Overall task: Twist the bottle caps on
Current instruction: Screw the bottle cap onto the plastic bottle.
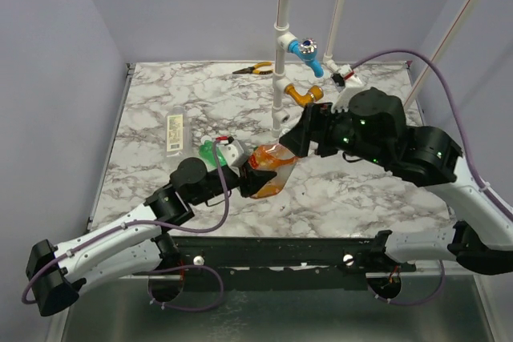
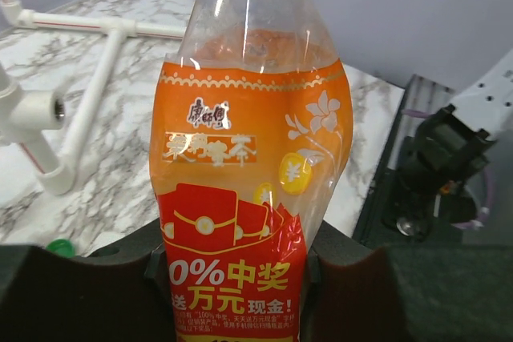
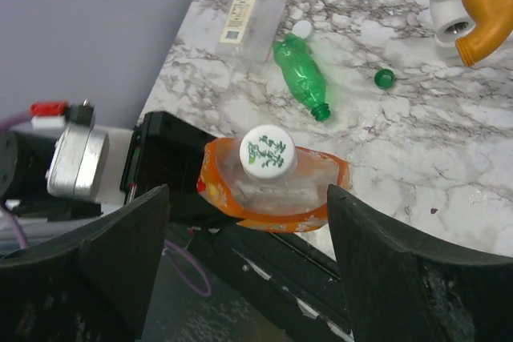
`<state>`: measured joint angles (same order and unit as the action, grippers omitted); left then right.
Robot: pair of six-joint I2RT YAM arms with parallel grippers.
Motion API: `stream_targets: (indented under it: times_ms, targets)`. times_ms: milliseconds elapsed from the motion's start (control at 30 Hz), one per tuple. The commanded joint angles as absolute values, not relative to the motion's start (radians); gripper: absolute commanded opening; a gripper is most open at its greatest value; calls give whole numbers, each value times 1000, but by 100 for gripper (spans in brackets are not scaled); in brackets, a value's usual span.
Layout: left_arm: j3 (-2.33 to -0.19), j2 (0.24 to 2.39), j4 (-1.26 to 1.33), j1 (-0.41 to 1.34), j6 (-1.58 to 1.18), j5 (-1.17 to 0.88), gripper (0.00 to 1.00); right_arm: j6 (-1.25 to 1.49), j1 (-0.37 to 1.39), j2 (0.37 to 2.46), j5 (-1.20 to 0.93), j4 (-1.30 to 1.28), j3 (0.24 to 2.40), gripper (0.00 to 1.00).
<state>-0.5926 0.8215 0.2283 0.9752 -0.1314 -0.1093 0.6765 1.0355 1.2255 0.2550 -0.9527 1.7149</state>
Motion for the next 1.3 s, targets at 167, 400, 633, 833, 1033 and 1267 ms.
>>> stream_targets:
  times_ms: [167, 400, 633, 833, 1033, 1267]
  targets:
    - [-543, 754, 283, 887, -328, -603, 0, 464, 1046, 1098, -8, -924, 1615, 78]
    - [-534, 766, 359, 888, -388, -679, 0, 436, 1044, 1090, -141, -868, 1572, 67]
    - [-534, 763, 360, 887, -397, -689, 0, 438, 1045, 1076, -144, -859, 1568, 53]
    - [-533, 764, 360, 886, -395, -688, 0, 454, 1045, 1076, -154, -846, 1563, 45]
    - [-547, 770, 356, 887, -367, -609, 0, 496, 1045, 1113, -94, -892, 1584, 16]
    - [-604, 818, 282, 905, -209, -169, 0, 839, 1046, 1327, 148, -1074, 1710, 1]
